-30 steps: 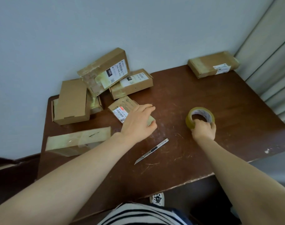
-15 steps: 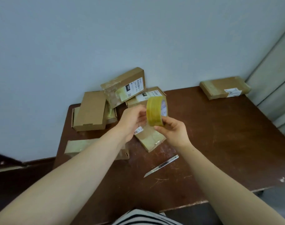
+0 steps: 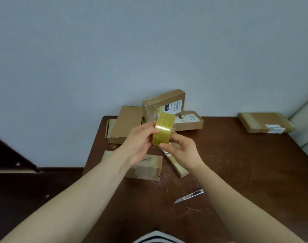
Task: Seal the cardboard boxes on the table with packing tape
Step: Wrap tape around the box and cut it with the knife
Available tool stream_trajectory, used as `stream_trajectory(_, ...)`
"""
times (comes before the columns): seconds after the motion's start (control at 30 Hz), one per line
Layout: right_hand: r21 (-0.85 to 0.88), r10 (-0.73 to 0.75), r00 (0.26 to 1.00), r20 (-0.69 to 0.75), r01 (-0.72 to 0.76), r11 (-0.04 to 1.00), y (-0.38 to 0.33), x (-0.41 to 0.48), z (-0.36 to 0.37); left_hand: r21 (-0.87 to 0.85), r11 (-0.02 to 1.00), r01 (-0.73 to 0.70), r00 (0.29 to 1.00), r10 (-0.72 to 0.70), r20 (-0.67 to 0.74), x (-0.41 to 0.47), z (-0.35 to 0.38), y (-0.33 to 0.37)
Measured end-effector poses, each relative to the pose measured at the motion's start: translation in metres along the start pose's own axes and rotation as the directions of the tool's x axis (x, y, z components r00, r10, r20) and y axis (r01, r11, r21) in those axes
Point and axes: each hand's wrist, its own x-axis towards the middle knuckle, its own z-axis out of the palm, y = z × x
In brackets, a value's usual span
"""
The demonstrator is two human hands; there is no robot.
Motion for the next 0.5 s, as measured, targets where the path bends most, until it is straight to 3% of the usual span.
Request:
stream_trajectory(0.13,-0.263,-0.100,0.994,0.040,0.107,0.959,0.001,0.000,0.014,-0.086,0.996,0.002,0.998,-0.008,-0.068,-0.004,-0.011,0.009)
stream_trajectory(0.2,-0.247,-0.090,0.994,0.068,0.104,0.963,-0.003,0.001,0.019,-0.121,0.993,0.012,0.997,-0.022,-0.077,-0.007,-0.016,0.012)
stream_trajectory(0.3,-0.095,-0.027,0.992,0.126,0.039,0.995,-0.012,0.006,0.024,-0.147,0.989,0.020,0.997,-0.031,-0.075,-0.011,-0.025,0.014)
stream_trajectory(0.37,0.102,0.040,0.991,0.126,-0.053,0.993,-0.019,0.009,0.028,-0.118,0.993,0.025,0.998,-0.033,-0.059,-0.012,-0.028,0.016)
stream_trajectory(0.5,0.524,0.222,0.970,0.101,-0.241,0.817,-0.030,0.019,0.031,0.055,0.998,0.004,0.999,-0.001,-0.052,-0.018,-0.030,0.018)
